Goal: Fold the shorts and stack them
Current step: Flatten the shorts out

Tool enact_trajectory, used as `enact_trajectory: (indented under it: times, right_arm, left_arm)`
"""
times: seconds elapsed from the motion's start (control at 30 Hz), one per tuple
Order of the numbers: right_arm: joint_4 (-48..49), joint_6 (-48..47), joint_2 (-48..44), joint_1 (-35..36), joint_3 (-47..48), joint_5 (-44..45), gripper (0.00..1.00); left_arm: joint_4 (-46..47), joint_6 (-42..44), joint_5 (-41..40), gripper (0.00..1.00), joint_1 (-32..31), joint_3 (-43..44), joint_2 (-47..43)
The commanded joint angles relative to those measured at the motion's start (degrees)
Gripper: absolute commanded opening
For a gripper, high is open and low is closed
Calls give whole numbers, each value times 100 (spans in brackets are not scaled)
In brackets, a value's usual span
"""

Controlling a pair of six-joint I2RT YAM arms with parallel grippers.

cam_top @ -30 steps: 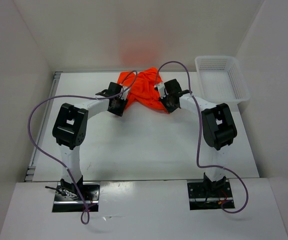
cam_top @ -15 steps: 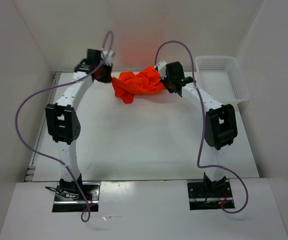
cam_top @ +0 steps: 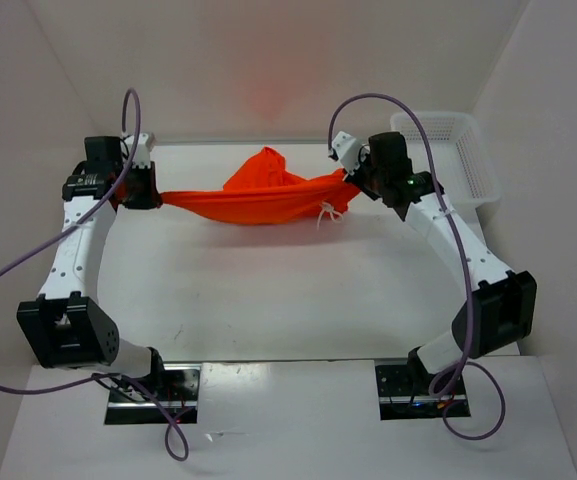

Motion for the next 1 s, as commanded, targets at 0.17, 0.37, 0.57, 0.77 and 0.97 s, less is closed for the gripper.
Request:
enact_trajectory:
  times: [0.17,0.37,0.57,0.77,0.97]
  right_arm:
    - [445,572,656,-52,1480,76,0]
    - [-3,739,850,-52,3115,-274,0]
    - [-381,625,78,0,3495,-653,0]
    - [-1075,458,-784,0,4127,-1671,0]
    - [-1217,1169,-907,0,4550,-2403,0]
  left_arm:
    - [210,25,111,0,117,957,437]
    - [157,25,-3,0,117,2250,394]
    - [210,25,-188,0,187,2646,-343]
    - [263,25,-495,0,424,3638,-871]
    - [263,25,-434,0,591,4527,-820]
